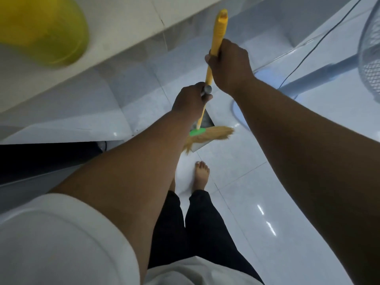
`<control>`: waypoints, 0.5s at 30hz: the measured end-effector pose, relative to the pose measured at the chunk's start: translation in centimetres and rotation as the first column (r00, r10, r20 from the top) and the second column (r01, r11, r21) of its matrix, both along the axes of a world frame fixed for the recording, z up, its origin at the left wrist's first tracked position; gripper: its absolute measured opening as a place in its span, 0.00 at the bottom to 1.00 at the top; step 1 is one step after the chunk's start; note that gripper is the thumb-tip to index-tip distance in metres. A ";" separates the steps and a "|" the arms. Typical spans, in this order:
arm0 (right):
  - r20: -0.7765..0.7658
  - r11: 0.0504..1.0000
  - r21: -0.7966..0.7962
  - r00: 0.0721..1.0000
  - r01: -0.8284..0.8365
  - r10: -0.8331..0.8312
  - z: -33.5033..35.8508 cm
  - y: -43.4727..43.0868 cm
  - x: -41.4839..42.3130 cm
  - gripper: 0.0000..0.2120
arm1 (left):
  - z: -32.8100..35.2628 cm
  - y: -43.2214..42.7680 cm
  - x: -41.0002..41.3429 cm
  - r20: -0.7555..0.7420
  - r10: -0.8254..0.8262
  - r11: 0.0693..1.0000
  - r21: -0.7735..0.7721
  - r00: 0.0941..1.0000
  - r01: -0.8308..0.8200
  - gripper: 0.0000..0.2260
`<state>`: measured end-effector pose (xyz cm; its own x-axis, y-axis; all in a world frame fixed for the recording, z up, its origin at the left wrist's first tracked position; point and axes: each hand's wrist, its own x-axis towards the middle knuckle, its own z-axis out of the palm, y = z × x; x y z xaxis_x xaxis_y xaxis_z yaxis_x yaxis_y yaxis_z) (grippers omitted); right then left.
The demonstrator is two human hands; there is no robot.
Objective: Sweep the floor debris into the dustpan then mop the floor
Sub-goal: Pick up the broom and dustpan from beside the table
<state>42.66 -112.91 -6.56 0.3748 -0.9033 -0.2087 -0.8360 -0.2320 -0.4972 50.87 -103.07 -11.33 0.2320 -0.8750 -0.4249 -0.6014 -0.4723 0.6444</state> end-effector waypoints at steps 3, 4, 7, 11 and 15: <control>0.016 0.999 0.020 0.999 -0.042 0.042 1.3 0.6 -0.9 0.13 | 0.6 0.8 -0.1 -0.016 -0.020 0.999 -0.039 1.000 0.020 0.06; 0.029 0.998 0.025 0.998 -0.050 0.049 2.0 1.0 -1.3 0.13 | 1.0 1.2 -0.1 -0.020 -0.038 0.998 -0.045 0.999 0.037 0.05; 0.084 0.998 0.026 0.995 -0.059 0.057 4.9 2.2 -2.7 0.13 | 3.3 2.0 0.0 -0.096 -0.045 0.998 -0.045 0.994 0.041 0.03; 0.164 0.998 0.024 0.985 -0.053 0.048 10.3 3.8 -4.7 0.13 | 8.1 3.0 -0.3 -0.122 -0.062 0.994 -0.097 0.991 0.051 0.07; 0.204 1.000 -0.018 0.979 -0.014 0.017 15.9 5.4 -6.6 0.14 | 13.3 3.8 -1.1 -0.142 -0.129 0.981 -0.161 0.981 0.106 0.07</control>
<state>36.07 -107.52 9.30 0.4221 -0.8996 -0.1120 -0.7138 -0.2536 -0.6528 49.76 -99.30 2.00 0.0669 -0.9494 -0.3068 -0.5374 -0.2934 0.7906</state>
